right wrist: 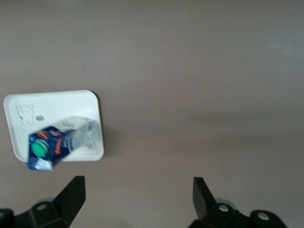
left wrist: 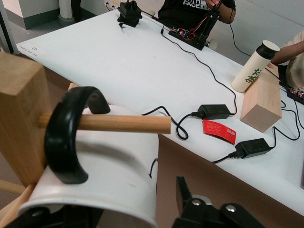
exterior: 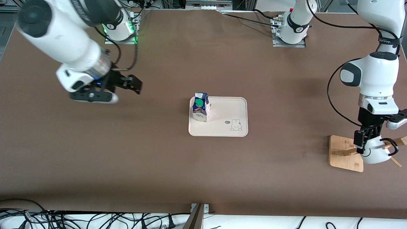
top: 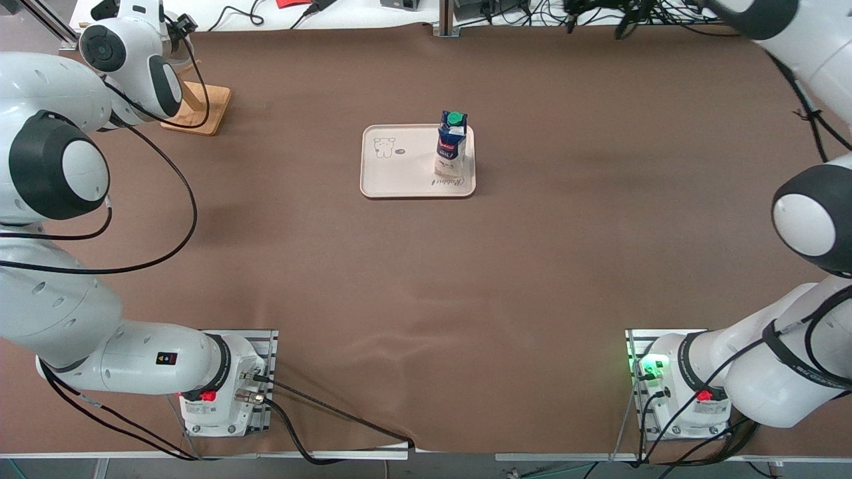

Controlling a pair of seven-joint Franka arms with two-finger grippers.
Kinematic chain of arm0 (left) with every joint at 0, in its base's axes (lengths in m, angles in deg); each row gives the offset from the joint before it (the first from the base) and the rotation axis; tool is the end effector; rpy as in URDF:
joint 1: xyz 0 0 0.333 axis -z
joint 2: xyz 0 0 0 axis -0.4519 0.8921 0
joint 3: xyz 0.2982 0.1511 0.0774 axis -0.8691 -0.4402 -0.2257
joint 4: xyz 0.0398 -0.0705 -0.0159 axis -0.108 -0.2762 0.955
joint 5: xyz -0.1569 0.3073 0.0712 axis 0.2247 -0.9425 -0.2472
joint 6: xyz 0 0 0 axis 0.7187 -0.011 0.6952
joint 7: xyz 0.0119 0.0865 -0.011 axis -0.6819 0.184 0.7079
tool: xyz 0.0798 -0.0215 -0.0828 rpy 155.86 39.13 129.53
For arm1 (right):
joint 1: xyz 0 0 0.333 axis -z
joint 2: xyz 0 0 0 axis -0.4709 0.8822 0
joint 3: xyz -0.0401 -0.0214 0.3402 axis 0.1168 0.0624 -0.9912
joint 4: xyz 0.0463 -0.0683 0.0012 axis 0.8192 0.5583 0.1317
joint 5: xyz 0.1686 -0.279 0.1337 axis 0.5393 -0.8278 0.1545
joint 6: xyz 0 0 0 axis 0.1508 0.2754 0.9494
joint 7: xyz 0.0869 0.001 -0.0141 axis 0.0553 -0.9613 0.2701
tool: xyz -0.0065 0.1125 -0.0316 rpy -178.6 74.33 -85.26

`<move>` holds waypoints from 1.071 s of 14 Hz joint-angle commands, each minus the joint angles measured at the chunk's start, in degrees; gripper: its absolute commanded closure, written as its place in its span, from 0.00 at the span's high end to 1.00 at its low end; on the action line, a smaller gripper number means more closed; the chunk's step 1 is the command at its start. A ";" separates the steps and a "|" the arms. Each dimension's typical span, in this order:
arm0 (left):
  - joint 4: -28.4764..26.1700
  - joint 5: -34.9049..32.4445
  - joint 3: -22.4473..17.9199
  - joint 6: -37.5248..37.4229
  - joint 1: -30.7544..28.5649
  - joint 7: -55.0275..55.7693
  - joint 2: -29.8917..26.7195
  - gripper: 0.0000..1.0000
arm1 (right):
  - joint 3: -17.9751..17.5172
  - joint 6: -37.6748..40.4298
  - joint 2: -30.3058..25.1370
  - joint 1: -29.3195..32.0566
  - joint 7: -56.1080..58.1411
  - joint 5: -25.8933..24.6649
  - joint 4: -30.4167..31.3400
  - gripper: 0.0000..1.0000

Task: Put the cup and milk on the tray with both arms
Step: 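Withdraw the right gripper while the left gripper grasps the mug handle, then lift the white mug off the wooden stand with the left gripper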

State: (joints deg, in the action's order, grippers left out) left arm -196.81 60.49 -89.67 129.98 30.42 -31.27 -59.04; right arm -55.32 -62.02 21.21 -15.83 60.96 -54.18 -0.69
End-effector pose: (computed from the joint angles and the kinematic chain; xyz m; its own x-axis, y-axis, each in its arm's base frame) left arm 0.6045 0.0816 0.4148 0.5083 0.5002 0.7010 0.4293 -0.8528 0.2973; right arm 0.5466 0.2129 0.5944 0.9967 -0.0609 -0.0531 -0.0653 -0.9942 -0.0855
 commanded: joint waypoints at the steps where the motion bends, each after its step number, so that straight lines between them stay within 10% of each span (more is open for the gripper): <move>1: 1.33 0.96 0.08 0.33 0.31 -0.52 0.62 0.29 | -4.35 2.83 -6.90 6.79 5.34 -5.12 5.40 1.00; 4: 1.42 1.05 0.25 0.33 0.75 -0.35 0.54 0.20 | -20.51 3.20 -12.27 26.90 11.84 -8.49 10.14 1.00; 7: 1.42 1.05 0.69 0.33 0.92 -0.17 0.27 0.00 | -29.33 2.67 -15.79 39.59 16.78 -8.67 14.27 1.00; 15: 1.42 0.79 1.92 0.06 1.36 -0.61 -1.40 0.00 | -29.88 2.93 -13.78 39.01 15.91 -12.62 10.34 1.00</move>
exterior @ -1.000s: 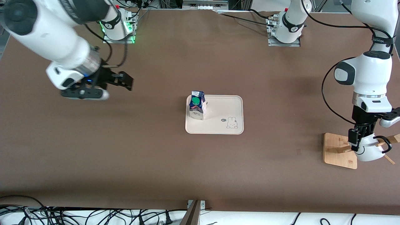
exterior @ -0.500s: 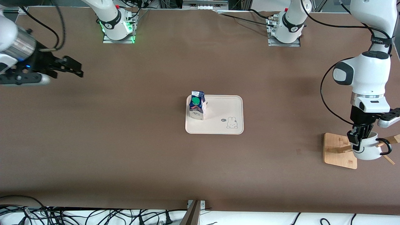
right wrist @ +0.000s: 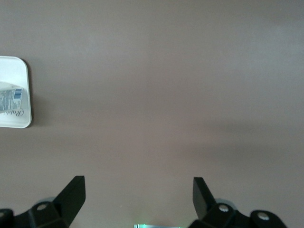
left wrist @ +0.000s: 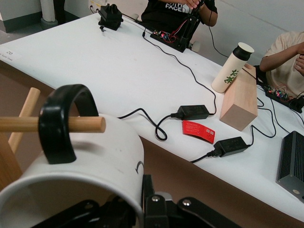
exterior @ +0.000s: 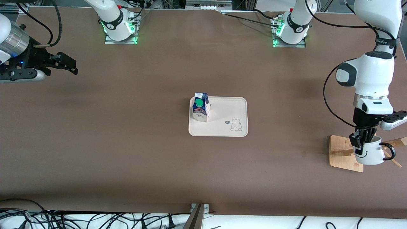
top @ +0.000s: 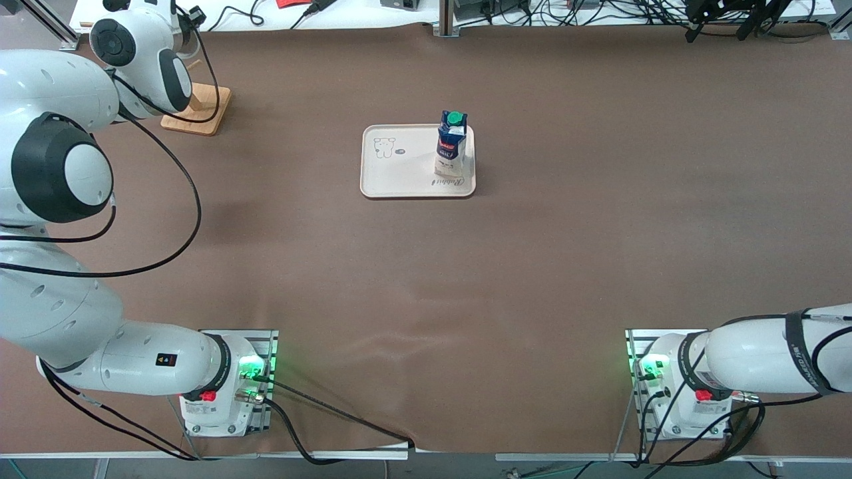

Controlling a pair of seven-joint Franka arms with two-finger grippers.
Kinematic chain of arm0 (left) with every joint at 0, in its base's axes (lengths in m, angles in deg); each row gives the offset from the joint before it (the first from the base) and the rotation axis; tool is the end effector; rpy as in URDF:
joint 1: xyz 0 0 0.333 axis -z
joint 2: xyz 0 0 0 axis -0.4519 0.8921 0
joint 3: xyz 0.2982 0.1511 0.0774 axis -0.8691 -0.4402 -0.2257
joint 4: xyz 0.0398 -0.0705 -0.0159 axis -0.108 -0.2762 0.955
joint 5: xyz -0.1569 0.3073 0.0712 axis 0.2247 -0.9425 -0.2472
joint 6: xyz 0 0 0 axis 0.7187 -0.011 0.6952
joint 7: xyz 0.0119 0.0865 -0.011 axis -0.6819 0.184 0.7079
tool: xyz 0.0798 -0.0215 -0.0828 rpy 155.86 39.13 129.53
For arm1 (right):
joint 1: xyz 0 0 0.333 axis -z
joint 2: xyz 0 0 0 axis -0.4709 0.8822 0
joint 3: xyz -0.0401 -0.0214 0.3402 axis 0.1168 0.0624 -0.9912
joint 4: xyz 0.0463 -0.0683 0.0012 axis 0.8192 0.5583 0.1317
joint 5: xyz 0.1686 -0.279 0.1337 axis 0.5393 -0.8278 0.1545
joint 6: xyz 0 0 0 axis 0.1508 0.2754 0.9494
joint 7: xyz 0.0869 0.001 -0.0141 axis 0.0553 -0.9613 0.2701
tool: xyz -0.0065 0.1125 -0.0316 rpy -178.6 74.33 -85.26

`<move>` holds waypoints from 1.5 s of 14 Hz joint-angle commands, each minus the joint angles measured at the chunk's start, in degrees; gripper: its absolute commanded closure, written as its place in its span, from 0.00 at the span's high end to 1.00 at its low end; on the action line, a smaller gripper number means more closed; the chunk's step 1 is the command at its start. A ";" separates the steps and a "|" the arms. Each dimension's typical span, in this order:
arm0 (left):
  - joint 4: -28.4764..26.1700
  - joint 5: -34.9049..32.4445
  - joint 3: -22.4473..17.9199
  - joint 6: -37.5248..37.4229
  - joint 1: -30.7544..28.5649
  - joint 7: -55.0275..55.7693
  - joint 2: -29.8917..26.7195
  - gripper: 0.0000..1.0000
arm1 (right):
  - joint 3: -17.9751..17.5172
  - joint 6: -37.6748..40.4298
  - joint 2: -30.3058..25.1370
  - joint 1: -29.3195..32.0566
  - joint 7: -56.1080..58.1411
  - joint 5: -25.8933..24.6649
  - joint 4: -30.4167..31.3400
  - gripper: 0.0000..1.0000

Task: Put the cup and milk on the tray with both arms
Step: 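Lift the white mug off the wooden stand with the left gripper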

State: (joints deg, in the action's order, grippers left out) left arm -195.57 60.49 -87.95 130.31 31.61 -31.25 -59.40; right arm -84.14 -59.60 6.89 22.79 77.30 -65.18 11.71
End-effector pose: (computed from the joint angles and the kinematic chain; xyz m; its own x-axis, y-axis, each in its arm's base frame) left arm 0.6120 0.0524 0.4277 0.5096 0.4794 0.7145 0.3760 -0.8710 0.3162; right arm 0.5028 0.0512 0.6207 0.9970 0.0495 -0.0599 0.0486 -0.9987 -0.0164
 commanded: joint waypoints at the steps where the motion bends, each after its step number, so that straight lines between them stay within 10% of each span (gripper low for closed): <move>1: 0.09 0.35 0.20 -0.53 0.18 -0.71 -1.73 0.00 | -0.79 1.29 0.37 0.46 -0.35 -1.54 -1.64 1.00; 9: 0.27 0.26 1.08 -12.21 1.41 -0.45 -7.19 0.00 | -0.52 2.18 1.33 0.64 -0.53 -1.72 -2.51 1.00; 21: 7.11 -0.18 5.91 -49.02 3.17 -7.92 -9.30 0.00 | -0.70 1.74 1.51 0.90 -0.53 -1.54 -2.77 1.00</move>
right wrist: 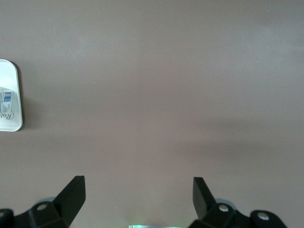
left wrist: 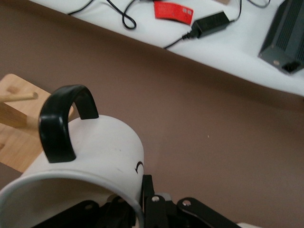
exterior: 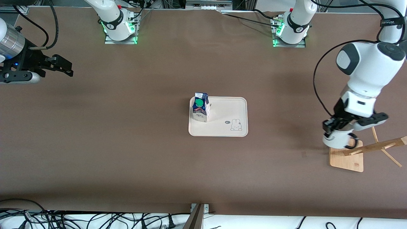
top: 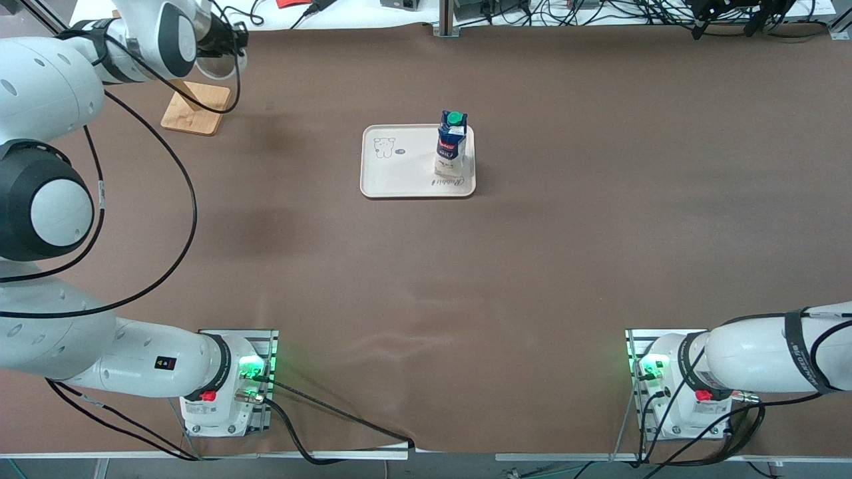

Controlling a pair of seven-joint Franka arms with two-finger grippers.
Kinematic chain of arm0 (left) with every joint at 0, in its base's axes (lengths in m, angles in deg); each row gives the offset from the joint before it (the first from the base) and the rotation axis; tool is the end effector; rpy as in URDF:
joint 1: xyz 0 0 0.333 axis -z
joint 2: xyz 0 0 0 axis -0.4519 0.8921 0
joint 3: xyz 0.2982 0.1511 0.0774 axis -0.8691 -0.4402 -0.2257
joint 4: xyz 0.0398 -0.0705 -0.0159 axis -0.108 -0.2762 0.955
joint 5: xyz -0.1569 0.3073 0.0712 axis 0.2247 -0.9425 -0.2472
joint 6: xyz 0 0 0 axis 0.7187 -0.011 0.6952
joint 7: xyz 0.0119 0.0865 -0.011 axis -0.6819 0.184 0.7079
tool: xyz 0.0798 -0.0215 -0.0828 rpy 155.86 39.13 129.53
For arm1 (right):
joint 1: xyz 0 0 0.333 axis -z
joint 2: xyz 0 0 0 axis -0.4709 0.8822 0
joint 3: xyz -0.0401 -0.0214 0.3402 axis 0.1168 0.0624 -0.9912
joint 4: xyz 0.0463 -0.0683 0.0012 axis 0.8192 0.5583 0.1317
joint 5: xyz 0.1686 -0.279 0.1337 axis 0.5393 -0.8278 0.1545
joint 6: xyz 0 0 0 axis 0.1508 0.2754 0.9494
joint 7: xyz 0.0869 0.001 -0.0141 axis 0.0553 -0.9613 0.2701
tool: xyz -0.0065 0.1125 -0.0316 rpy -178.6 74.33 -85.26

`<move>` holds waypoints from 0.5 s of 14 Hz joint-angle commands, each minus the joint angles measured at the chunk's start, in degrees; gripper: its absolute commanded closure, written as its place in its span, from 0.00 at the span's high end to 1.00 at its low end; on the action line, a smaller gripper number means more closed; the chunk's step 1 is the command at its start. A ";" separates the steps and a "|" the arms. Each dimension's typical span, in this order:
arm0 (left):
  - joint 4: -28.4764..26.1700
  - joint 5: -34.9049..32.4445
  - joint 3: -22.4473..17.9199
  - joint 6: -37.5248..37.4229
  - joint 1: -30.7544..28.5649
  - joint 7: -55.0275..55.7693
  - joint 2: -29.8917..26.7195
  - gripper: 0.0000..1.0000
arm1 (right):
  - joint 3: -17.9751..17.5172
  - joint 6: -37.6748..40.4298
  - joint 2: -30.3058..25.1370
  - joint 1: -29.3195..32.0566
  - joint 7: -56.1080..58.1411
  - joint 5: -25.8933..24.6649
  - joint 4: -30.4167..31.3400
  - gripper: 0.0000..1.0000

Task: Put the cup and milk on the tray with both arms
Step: 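Lift the white mug off the wooden stand with the left gripper, then carry the mug with the left gripper and lower it onto the tray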

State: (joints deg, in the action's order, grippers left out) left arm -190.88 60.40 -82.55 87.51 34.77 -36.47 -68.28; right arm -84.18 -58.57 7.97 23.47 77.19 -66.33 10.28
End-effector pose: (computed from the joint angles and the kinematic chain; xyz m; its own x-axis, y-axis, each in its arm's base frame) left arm 0.5838 -0.0409 0.4521 0.8910 0.3118 0.3301 0.2630 -0.9470 0.1846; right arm 0.5081 0.0436 0.6204 0.9968 0.0362 -0.0708 0.0366 -0.9993 0.0043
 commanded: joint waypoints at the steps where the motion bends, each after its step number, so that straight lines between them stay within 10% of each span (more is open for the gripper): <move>1: 3.39 -0.10 0.61 -9.99 0.44 -2.70 -0.42 0.00 | -0.74 0.71 0.43 0.05 -0.41 -0.47 -1.34 1.00; 7: 6.57 -0.10 7.10 -28.38 1.41 -3.84 1.07 0.00 | -0.74 0.71 0.43 0.05 -0.41 -0.38 -1.34 1.00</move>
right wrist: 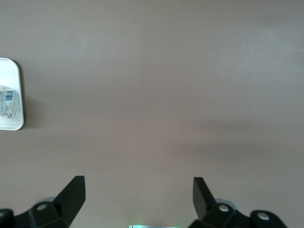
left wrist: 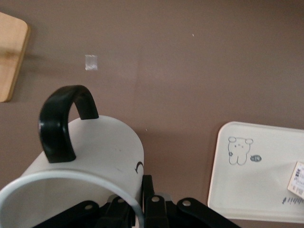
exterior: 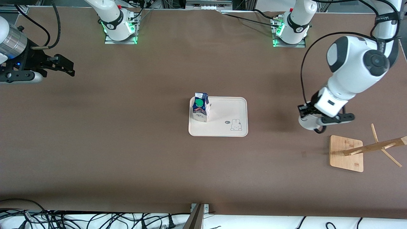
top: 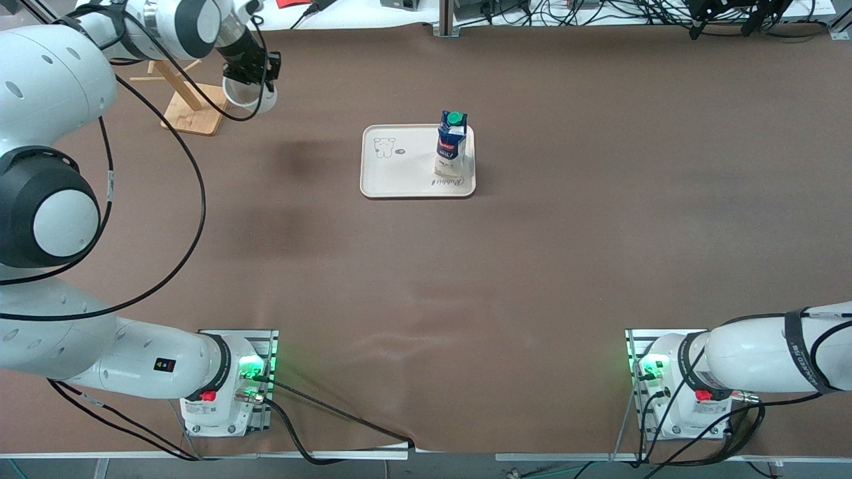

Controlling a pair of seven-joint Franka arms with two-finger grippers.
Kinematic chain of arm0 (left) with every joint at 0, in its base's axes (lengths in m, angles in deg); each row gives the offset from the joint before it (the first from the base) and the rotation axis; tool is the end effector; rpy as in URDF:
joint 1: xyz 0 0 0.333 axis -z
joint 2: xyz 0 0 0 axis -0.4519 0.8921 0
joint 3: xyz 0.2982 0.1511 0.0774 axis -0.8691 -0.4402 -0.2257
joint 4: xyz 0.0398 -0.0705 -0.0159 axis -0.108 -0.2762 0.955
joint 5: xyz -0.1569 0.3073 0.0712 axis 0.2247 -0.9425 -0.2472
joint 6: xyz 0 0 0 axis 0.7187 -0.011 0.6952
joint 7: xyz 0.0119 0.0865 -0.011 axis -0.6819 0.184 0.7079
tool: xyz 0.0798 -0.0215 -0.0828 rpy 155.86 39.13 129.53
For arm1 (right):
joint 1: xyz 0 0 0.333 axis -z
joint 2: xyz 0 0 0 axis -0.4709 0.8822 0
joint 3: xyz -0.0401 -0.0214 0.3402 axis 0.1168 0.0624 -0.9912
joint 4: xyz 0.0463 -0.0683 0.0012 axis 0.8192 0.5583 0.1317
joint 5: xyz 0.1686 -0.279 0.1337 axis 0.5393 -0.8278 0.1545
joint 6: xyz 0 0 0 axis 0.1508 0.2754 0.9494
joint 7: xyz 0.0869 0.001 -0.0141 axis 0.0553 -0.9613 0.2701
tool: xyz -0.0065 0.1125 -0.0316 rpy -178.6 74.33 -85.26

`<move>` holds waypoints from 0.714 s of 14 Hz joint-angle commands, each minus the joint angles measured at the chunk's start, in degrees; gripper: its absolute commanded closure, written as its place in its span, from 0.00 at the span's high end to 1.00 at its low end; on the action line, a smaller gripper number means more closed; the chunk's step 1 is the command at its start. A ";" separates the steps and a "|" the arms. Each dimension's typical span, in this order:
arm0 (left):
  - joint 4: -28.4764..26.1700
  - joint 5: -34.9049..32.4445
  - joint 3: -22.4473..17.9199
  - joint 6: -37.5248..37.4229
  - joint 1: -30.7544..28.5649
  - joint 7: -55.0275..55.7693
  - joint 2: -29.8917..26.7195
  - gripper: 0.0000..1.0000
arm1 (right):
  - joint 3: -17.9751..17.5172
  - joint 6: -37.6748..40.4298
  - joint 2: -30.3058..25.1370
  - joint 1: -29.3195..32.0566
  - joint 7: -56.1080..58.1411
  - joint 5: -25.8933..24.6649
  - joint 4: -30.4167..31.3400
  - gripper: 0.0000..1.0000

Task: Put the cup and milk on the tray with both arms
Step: 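Carry the mug with the left gripper and lower it onto the tray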

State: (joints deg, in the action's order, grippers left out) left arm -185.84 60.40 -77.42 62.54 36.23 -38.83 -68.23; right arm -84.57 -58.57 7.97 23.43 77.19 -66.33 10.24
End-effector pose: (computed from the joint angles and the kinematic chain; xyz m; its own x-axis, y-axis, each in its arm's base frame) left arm 0.5520 -0.1083 0.4429 0.9921 0.1253 0.0038 0.1242 -0.9867 0.1051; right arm 0.5078 0.0474 0.6206 0.9966 0.0437 -0.0701 0.0441 -0.9990 0.0042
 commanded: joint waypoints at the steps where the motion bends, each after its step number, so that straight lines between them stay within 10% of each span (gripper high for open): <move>1: 2.22 -0.10 3.63 -5.60 -0.04 -1.57 1.46 0.00 | -0.36 0.71 0.43 0.10 -0.41 -0.38 -1.30 1.00; 10: 11.54 -0.18 6.20 -13.71 9.78 -1.57 10.24 0.00 | -0.44 0.88 0.43 0.10 -0.50 -0.30 -1.22 1.00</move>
State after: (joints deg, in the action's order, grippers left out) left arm -177.28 60.41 -70.91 50.37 43.51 -39.06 -61.42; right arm -84.60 -58.57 7.98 23.42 77.19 -66.33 10.23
